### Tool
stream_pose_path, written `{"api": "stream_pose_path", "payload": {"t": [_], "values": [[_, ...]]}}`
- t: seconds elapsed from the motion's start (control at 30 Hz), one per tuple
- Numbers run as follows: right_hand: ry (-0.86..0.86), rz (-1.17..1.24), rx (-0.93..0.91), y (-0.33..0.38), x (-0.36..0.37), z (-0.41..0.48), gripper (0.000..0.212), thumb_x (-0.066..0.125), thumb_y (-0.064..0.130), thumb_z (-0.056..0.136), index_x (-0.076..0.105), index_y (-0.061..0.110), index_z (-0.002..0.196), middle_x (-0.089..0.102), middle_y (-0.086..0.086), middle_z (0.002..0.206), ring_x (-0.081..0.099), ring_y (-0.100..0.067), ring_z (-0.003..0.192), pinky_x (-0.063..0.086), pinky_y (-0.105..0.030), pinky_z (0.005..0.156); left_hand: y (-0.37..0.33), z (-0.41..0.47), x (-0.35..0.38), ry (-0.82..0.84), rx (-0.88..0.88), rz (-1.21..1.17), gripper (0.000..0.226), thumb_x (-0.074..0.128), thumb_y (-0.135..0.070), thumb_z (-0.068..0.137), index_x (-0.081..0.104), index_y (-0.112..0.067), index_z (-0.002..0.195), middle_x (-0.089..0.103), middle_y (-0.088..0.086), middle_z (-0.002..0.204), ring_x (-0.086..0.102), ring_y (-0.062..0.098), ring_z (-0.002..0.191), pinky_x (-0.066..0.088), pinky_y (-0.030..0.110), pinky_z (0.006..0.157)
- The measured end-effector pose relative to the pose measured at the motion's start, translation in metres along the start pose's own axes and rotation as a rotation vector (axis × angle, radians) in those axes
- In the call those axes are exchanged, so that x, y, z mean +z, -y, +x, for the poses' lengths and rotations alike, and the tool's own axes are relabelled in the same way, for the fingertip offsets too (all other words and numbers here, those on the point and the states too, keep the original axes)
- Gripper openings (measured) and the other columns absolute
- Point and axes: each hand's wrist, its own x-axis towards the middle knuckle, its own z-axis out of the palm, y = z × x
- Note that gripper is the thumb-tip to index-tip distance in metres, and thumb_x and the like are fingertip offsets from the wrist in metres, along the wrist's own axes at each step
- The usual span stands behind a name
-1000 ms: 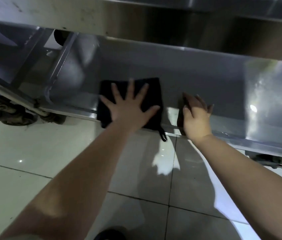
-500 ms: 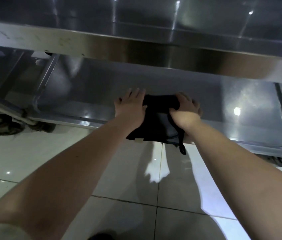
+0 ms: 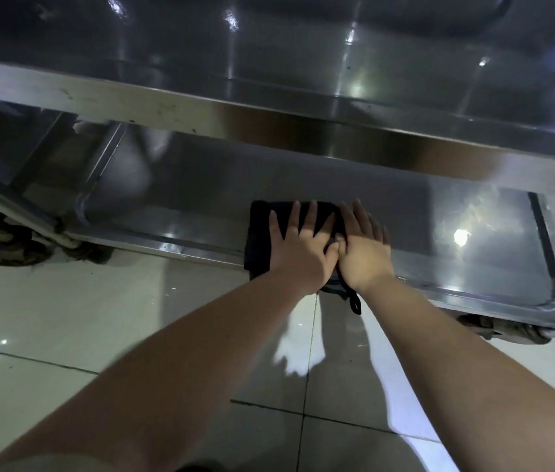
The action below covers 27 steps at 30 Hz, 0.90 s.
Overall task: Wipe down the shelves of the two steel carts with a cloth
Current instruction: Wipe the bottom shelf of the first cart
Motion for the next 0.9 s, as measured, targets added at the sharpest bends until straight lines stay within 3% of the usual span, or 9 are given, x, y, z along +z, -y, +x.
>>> {"api": "stream_pose_path", "payload": {"t": [0.13, 0.23, 0.43, 0.53, 0.67, 0.77, 0.9], "values": [[0.009, 0.006, -0.01, -0.012, 0.003, -0.004, 0.06, 0.033, 0.039, 0.102, 0.005, 0.03, 0.155, 0.013, -0.001, 0.163, 0.008, -0.024, 0.149, 0.005, -0.041, 0.121, 0.013, -0.003, 0.004, -0.002, 0.005, 0.015, 0.06, 0.017, -0.063, 0.094, 0.007, -0.045, 0.15, 0.0, -0.007, 0.162, -0.007, 0.027, 0.148, -0.009, 0.062, 0.112], [0.051, -0.142, -0.079, -0.021, 0.006, -0.007, 0.06, 0.024, 0.047, 0.101, 0.001, 0.033, 0.155, 0.007, -0.001, 0.164, 0.004, -0.025, 0.15, 0.004, -0.04, 0.121, 0.062, -0.002, 0.0, -0.009, -0.06, -0.004, 0.063, 0.02, -0.066, 0.09, 0.007, -0.047, 0.149, 0.0, -0.009, 0.162, -0.005, 0.025, 0.148, -0.009, 0.06, 0.113], [0.053, -0.269, -0.087, -0.022, 0.01, -0.007, 0.065, 0.011, 0.058, 0.093, 0.011, 0.037, 0.154, 0.007, -0.004, 0.164, 0.006, -0.029, 0.149, 0.007, -0.043, 0.119, 0.235, -0.045, -0.019, -0.047, -0.411, 0.05, 0.065, 0.017, -0.068, 0.089, 0.006, -0.048, 0.149, 0.007, -0.009, 0.161, 0.003, 0.023, 0.148, 0.0, 0.06, 0.114], [0.043, -0.284, -0.082, -0.016, 0.011, -0.007, 0.068, 0.009, 0.058, 0.091, 0.014, 0.034, 0.155, 0.008, -0.006, 0.163, 0.008, -0.031, 0.149, 0.008, -0.044, 0.119, 0.272, -0.051, -0.025, -0.005, -0.529, 0.032, 0.063, 0.02, -0.066, 0.091, 0.004, -0.047, 0.149, 0.005, -0.009, 0.162, -0.002, 0.024, 0.148, -0.001, 0.061, 0.114], [0.043, -0.289, -0.065, -0.014, 0.012, -0.007, 0.068, 0.009, 0.056, 0.091, 0.012, 0.033, 0.155, 0.006, -0.006, 0.164, 0.005, -0.03, 0.149, 0.007, -0.045, 0.12, 0.244, -0.037, -0.02, -0.004, -0.514, 0.042, 0.063, 0.017, -0.066, 0.091, 0.0, -0.047, 0.149, -0.001, -0.006, 0.162, -0.005, 0.029, 0.148, -0.001, 0.063, 0.112], [0.04, -0.3, -0.067, -0.016, 0.014, -0.008, 0.066, 0.012, 0.054, 0.093, 0.013, 0.032, 0.155, 0.007, -0.007, 0.163, 0.005, -0.031, 0.149, 0.006, -0.046, 0.119, 0.181, -0.021, -0.007, -0.012, -0.329, 0.05, 0.065, 0.014, -0.067, 0.091, -0.003, -0.045, 0.149, -0.007, -0.005, 0.162, -0.008, 0.031, 0.147, -0.003, 0.065, 0.11], [0.036, -0.244, -0.064, -0.013, 0.015, -0.007, 0.058, 0.03, 0.04, 0.1, 0.015, 0.028, 0.155, 0.008, -0.007, 0.163, 0.004, -0.03, 0.149, 0.002, -0.044, 0.12, 0.071, 0.001, 0.009, 0.015, -0.128, 0.023, 0.065, 0.012, -0.067, 0.09, -0.001, -0.044, 0.15, -0.01, -0.003, 0.162, -0.013, 0.035, 0.146, -0.012, 0.07, 0.105]]}}
